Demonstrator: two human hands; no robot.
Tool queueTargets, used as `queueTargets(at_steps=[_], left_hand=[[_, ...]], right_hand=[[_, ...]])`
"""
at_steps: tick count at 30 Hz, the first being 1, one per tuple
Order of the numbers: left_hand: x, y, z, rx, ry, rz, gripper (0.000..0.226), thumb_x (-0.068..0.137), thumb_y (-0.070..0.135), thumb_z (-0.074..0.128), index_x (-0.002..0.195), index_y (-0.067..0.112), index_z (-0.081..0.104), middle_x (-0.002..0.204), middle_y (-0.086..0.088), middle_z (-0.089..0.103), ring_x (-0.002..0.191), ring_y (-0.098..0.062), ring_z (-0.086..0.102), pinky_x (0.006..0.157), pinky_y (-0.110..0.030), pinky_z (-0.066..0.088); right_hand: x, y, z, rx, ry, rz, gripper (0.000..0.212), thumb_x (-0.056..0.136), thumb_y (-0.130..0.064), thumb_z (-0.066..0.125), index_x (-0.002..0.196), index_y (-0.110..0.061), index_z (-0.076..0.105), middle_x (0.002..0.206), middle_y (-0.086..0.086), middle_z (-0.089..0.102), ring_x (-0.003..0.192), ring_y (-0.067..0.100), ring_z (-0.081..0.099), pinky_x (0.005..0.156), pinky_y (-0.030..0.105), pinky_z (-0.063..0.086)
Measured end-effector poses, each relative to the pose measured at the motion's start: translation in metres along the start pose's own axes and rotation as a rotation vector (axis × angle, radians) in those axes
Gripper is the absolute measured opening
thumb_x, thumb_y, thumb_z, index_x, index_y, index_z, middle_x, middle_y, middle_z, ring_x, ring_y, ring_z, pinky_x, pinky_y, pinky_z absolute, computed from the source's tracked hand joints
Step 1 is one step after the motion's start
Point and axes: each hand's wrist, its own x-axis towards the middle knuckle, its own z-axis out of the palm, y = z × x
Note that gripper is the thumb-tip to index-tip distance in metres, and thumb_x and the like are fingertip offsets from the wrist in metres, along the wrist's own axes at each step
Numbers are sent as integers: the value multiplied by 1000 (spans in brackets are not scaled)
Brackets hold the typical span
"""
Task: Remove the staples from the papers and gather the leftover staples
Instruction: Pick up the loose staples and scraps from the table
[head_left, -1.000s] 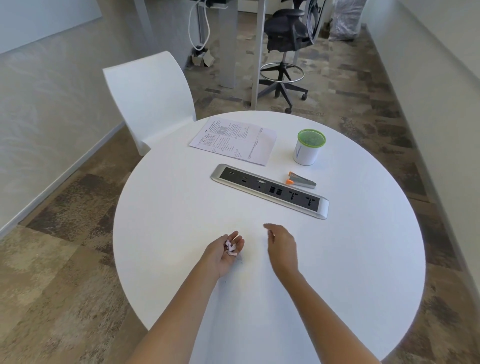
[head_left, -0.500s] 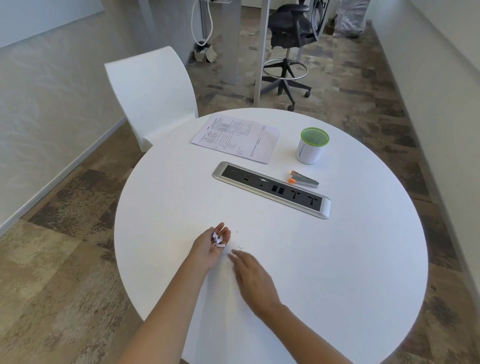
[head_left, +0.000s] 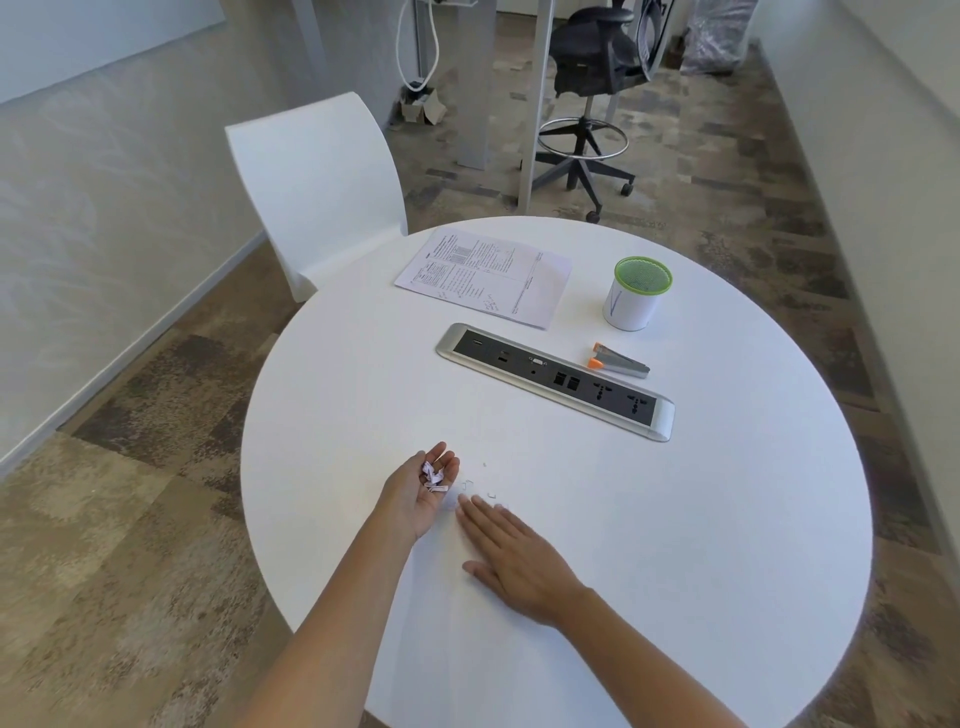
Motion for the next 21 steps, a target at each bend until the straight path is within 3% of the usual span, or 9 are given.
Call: queueTargets(at_steps=[4, 7, 10, 12, 15, 18, 21], left_hand=[[-1, 1, 1, -12, 4, 16, 35, 103, 14, 30, 88, -3, 57, 88, -15, 55, 79, -22, 55, 50, -26, 57], [-1, -1, 1, 1, 1, 18, 36, 103, 14, 29, 87, -3, 57, 88, -14, 55, 76, -23, 58, 47, -23, 57], [-1, -2, -2, 32, 3, 27, 36, 103, 13, 29, 87, -1, 57, 87, -13, 56, 59, -22, 67, 41, -18, 51], [0, -3, -3, 32, 9, 33, 34, 103, 11, 29, 87, -1, 57, 87, -14, 56, 53, -21, 68, 36, -17, 47], [-1, -4, -5, 32, 16, 38, 35, 103, 13, 29, 88, -2, 56, 88, -14, 56, 46, -17, 67, 35, -16, 45], [-1, -5, -6, 29, 24, 33, 36, 104, 14, 28, 87, -2, 57, 88, -14, 57, 45, -17, 67, 35, -16, 45], [-1, -5, -6, 45, 25, 30, 35, 103, 14, 28, 88, -1, 56, 88, -13, 56, 45, -17, 67, 34, -15, 43]], right_hand=[[17, -16, -4, -48, -89, -53, 56, 98, -46, 19, 141, -15, 36, 148, -1, 39, 137, 13, 35, 109, 35, 17], [28, -10, -1, -46, -111, -2, 60, 100, -43, 8, 136, -15, 46, 142, 0, 49, 133, 14, 41, 108, 36, 19], [28, 1, -7, 52, 55, 112, 68, 100, -42, -1, 133, -12, 51, 141, 3, 49, 132, 14, 43, 115, 30, 19], [29, 6, -17, 225, 219, 166, 65, 98, -45, 5, 138, -13, 45, 147, 2, 41, 136, 15, 36, 114, 22, 16], [35, 19, -27, 377, 319, 315, 42, 101, -21, 29, 142, -16, 37, 150, 0, 33, 138, 14, 28, 111, 21, 20], [46, 25, -30, 385, 225, 358, 56, 91, 4, 33, 144, -13, 30, 152, 3, 25, 140, 18, 23, 108, 27, 29], [51, 21, -30, 328, 132, 292, 62, 85, 10, 35, 143, -9, 30, 148, 6, 30, 137, 20, 25, 100, 33, 42]])
